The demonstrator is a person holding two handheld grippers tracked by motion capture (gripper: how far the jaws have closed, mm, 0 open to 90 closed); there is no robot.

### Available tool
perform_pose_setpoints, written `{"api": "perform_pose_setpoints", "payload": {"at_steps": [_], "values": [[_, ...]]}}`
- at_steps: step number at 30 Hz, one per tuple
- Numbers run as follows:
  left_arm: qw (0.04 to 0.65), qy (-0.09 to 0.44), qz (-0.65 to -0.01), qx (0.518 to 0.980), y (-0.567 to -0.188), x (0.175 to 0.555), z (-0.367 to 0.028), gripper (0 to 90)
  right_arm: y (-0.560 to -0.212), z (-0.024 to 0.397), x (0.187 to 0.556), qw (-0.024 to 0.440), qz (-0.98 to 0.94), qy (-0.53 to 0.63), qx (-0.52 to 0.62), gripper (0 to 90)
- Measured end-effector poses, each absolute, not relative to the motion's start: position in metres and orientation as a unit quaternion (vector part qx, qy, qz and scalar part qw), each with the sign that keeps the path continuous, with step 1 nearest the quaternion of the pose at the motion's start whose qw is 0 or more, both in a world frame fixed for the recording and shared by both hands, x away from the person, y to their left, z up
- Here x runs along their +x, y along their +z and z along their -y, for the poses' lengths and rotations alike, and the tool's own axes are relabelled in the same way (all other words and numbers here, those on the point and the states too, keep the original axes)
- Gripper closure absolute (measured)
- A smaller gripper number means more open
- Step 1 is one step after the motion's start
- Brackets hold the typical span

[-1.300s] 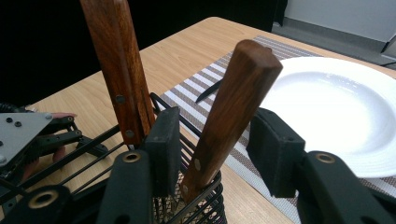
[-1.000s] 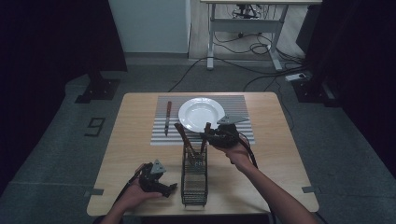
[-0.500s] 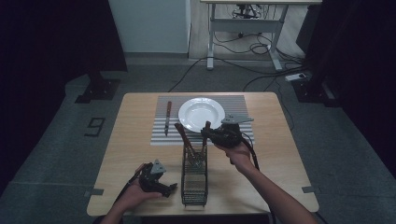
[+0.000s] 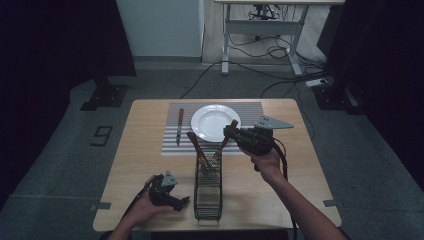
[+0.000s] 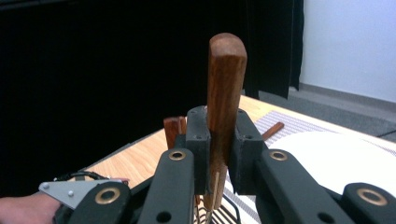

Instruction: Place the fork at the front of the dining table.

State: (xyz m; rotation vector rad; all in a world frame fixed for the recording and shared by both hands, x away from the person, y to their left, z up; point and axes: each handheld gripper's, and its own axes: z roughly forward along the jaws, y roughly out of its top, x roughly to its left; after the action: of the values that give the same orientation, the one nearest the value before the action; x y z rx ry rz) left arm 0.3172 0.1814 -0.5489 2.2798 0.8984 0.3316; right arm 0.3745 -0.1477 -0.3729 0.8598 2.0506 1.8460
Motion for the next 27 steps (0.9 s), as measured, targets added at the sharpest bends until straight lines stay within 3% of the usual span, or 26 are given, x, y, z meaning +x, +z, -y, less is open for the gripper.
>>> {"api": "perform_pose_setpoints", "payload": {"at_steps": [27], "values": [[0.328,0.126,-0.343,0.871,-0.549,0.317,-0.181,0.0,-0.352,0.190,0.373,0.184,-0.665,0.648,0.323,80.6]]}}
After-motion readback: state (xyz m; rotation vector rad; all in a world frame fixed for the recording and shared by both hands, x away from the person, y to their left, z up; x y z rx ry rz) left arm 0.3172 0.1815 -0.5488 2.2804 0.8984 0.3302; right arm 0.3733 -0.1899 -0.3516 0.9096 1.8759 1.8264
